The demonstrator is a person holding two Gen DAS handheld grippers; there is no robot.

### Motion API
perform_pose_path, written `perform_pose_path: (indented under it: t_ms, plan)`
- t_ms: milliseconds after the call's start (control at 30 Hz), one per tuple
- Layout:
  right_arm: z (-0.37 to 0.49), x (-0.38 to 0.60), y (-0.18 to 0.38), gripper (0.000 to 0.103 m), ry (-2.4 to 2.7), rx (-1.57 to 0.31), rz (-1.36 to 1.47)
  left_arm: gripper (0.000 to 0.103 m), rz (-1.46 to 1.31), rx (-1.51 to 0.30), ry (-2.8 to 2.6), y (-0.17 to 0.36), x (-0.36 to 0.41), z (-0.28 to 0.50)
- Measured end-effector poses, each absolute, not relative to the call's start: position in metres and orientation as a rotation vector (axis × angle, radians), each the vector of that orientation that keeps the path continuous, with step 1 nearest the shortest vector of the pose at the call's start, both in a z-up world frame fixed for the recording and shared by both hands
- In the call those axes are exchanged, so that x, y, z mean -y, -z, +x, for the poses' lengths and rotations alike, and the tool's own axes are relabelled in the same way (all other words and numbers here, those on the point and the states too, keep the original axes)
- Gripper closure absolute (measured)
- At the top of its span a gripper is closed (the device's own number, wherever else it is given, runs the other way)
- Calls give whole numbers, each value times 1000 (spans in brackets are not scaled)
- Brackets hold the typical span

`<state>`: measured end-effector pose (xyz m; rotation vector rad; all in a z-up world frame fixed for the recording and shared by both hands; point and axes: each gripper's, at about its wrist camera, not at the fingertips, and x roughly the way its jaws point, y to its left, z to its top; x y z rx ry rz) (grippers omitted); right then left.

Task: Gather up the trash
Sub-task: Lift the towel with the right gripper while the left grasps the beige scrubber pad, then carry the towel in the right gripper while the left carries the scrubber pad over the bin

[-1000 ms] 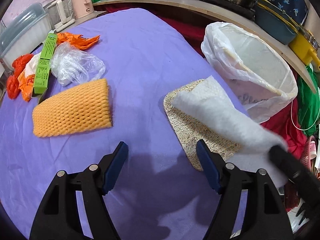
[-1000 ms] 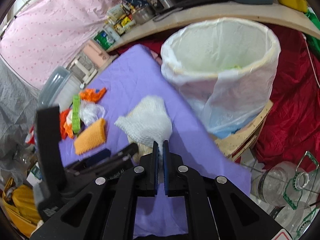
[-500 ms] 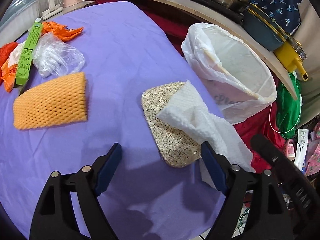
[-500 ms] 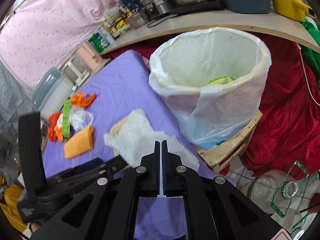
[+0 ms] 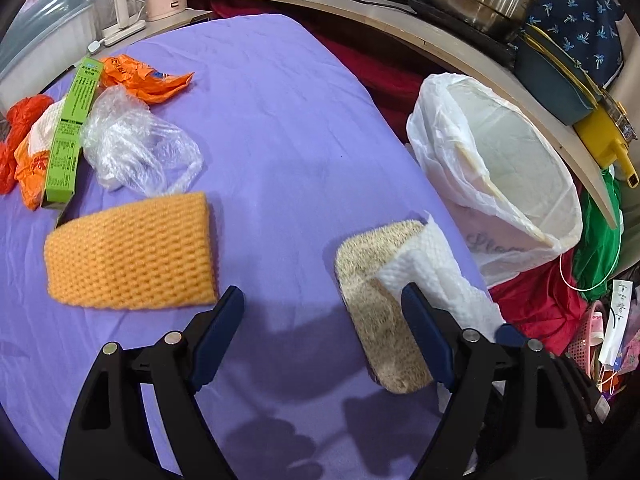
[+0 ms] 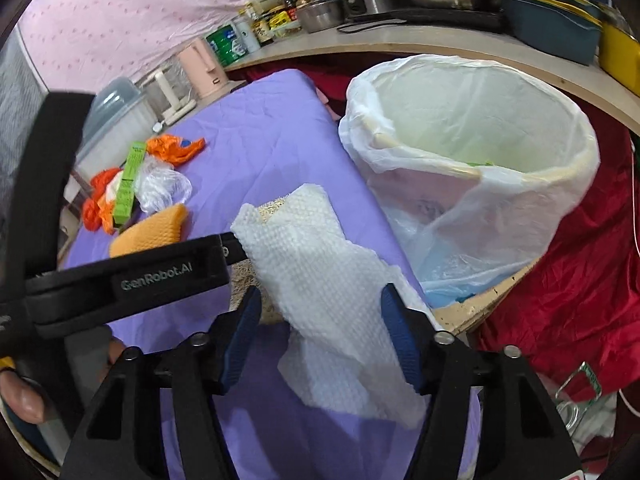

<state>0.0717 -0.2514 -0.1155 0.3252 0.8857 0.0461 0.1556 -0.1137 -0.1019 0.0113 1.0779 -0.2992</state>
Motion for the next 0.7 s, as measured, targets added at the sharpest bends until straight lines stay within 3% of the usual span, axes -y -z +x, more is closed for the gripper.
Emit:
perform_pose_path:
  t_ms: [67, 167, 400, 567, 700]
  plan:
    - [80, 253, 121, 75, -48, -900, 332, 26, 13, -1085, 299, 104, 114, 161]
    - [85, 272, 125, 93, -55, -894, 448, 26, -1, -1091, 303, 107, 112, 167]
    - [93, 294, 136, 95, -70, -905, 644, 30, 10, -1080, 356, 107, 125, 172]
    - [95, 293, 136, 95, -69, -911, 647, 67, 16, -1091, 419, 106, 135, 171]
    - [93, 292, 134, 95, -57, -911, 641, 81, -3, -1075, 407, 99, 129, 168]
